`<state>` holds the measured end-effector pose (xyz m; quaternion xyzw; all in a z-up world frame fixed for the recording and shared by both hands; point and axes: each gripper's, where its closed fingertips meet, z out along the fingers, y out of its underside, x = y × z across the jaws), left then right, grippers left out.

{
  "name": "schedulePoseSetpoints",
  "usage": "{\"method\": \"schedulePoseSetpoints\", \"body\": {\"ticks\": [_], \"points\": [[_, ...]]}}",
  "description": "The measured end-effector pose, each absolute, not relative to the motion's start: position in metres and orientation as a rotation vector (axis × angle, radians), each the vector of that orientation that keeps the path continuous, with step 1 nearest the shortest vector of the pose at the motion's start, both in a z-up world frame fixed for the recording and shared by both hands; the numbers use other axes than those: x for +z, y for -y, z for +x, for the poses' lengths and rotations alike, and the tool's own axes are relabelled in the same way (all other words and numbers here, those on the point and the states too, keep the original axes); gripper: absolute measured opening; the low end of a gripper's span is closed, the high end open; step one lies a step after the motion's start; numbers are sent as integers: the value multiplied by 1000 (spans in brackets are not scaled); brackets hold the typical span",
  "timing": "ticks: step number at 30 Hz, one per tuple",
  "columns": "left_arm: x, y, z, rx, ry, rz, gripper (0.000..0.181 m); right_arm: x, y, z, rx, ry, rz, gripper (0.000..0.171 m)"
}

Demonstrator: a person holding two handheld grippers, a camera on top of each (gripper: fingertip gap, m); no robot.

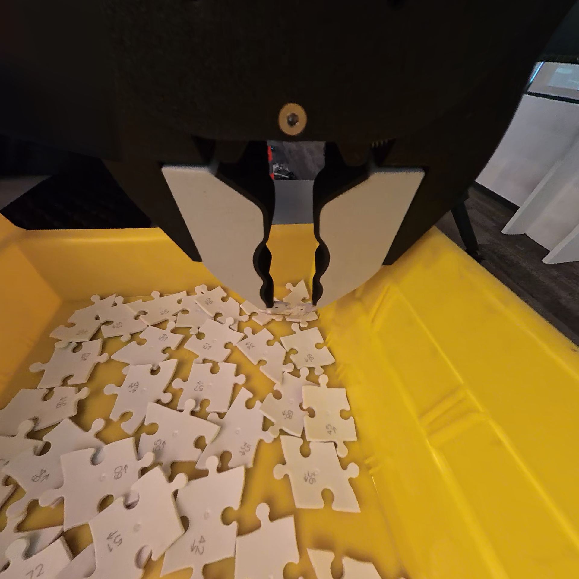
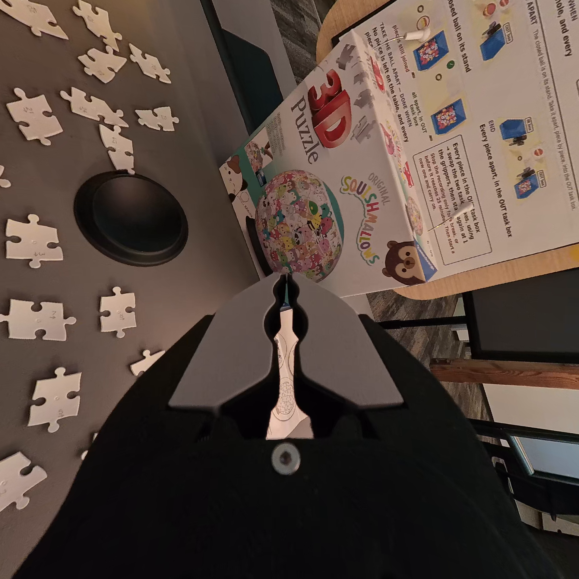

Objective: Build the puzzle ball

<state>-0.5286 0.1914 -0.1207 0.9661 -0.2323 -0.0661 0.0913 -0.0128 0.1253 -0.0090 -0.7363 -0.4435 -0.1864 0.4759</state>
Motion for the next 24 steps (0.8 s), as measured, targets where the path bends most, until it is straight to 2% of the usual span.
{"method": "schedulePoseSetpoints", "body": {"ticks": [6,14,24], "points": [[-120,-185,-533,-228,702,2839,23,-10,-125,-13,-457,1088,-1802,2],[-88,-194,-529,-229,702,3028,23,-13,-125,-12,-459,1096,-1812,2],[-122,-182,-524,-220,778,2799,23,-10,-124,-13,-458,1096,-1800,2]]}}
